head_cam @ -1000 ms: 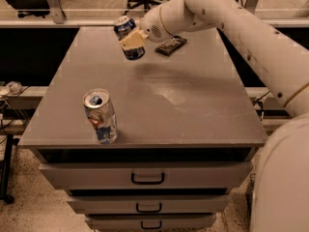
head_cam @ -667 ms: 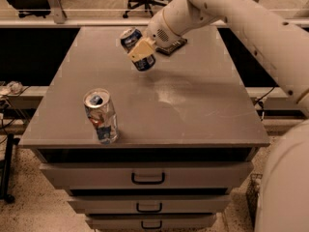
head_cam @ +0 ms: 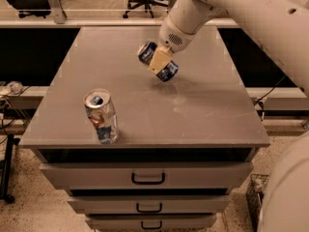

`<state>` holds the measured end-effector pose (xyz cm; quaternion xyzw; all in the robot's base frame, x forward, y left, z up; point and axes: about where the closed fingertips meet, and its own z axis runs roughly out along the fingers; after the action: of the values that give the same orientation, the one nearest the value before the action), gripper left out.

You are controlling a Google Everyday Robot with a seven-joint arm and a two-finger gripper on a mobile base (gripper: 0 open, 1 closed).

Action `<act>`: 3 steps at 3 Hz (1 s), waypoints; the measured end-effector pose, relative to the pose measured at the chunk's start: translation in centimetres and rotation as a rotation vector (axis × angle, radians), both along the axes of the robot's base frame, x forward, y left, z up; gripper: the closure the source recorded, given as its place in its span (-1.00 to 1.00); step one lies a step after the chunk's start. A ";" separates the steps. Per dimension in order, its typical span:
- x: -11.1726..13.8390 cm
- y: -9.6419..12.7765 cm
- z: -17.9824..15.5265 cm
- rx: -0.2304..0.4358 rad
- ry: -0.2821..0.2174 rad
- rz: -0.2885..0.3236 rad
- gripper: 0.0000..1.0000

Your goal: Knock pepsi can over

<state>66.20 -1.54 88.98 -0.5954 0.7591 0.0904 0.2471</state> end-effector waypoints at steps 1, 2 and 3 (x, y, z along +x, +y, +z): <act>-0.5 -1.1 -0.8 -0.095 0.025 0.013 1.00; -0.8 -0.8 -2.2 -0.159 0.055 0.048 0.63; -1.1 -0.4 -3.2 -0.198 0.073 0.078 0.17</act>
Offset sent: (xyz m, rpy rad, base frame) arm -0.0121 -0.0070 -0.0347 -0.2310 0.0851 0.0847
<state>65.07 -1.95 85.82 -0.6422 0.7491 0.0461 0.1558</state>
